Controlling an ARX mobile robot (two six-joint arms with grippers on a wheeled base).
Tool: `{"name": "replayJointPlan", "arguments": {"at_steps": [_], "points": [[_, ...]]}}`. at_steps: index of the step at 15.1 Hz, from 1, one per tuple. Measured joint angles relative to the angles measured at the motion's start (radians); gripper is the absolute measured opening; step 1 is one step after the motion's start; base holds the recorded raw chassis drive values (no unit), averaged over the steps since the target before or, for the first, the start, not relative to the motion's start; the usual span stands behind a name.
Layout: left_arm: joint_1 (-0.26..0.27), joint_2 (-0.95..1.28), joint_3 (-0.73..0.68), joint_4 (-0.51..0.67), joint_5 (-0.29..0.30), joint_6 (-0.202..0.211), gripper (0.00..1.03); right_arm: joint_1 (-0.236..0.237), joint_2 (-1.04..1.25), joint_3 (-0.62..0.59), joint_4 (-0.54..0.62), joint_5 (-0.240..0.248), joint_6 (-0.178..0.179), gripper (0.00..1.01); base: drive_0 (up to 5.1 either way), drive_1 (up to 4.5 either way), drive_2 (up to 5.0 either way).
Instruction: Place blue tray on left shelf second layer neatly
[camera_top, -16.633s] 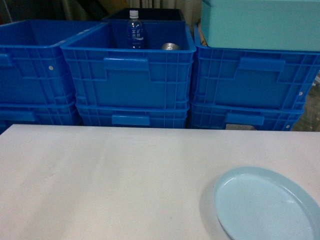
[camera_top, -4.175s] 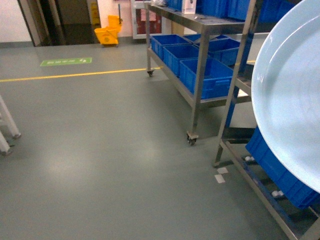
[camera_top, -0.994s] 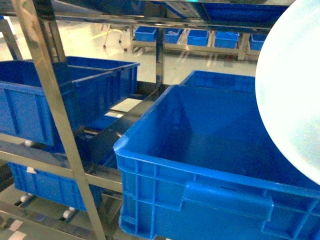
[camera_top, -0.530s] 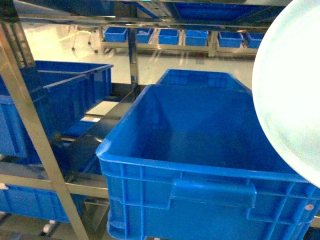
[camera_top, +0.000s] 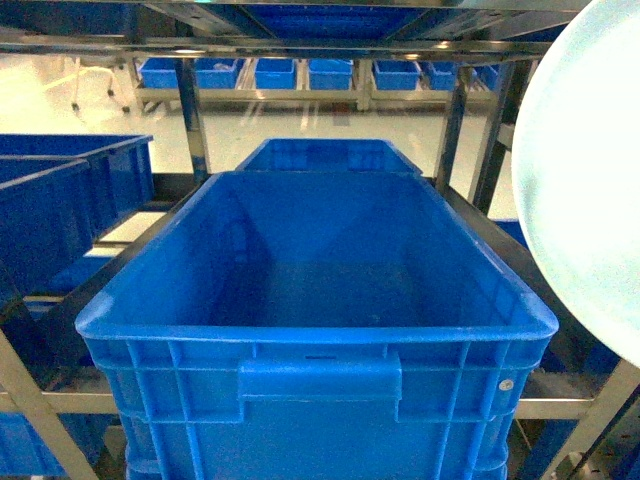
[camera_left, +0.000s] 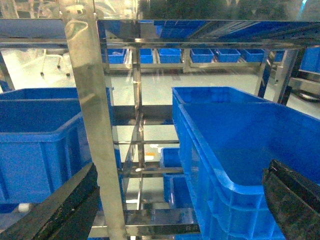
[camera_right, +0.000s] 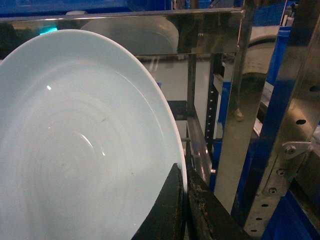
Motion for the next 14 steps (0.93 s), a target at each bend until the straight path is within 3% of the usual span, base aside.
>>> {"name": "replayJointPlan", "arguments": {"at_steps": [14], "points": [[0.000,0.000,0.000,0.000,0.000,0.000,0.98,0.000,0.000,0.000,0.000,0.000,0.000,0.02,0.0,0.00,0.0]]}}
